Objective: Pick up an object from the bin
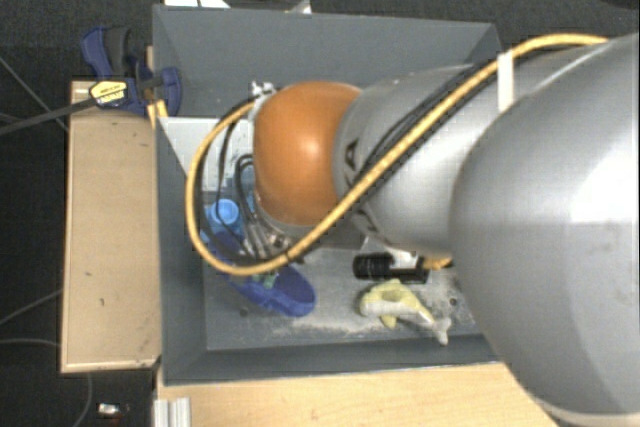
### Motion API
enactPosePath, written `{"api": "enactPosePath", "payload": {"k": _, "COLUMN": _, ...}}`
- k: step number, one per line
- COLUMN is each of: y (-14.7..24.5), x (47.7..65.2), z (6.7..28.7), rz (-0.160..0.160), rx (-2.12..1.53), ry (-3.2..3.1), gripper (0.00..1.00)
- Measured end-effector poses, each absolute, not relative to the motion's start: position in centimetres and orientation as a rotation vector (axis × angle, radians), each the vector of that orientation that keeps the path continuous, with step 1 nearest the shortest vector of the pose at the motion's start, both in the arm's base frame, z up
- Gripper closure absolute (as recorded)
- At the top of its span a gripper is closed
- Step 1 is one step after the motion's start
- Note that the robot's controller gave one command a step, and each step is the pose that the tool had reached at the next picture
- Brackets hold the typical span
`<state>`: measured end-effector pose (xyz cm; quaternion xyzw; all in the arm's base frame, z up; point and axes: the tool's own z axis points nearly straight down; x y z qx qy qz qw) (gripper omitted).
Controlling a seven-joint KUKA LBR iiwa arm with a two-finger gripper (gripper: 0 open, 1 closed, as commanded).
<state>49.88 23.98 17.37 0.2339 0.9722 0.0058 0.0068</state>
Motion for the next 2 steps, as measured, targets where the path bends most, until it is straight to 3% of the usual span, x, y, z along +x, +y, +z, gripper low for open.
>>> {"api": "enactPosePath", "payload": {"k": 1, "y": 24.0, "x": 49.9, "z": 17.6, "rz": 0.019, "rx": 0.728, "ry": 3.040, "gripper": 1.00}}
{"api": "enactPosePath", "payload": {"k": 2, "y": 23.9, "x": 49.8, "z": 20.3, "rz": 0.014, "rx": 0.720, "ry": 3.046, "gripper": 1.00}}
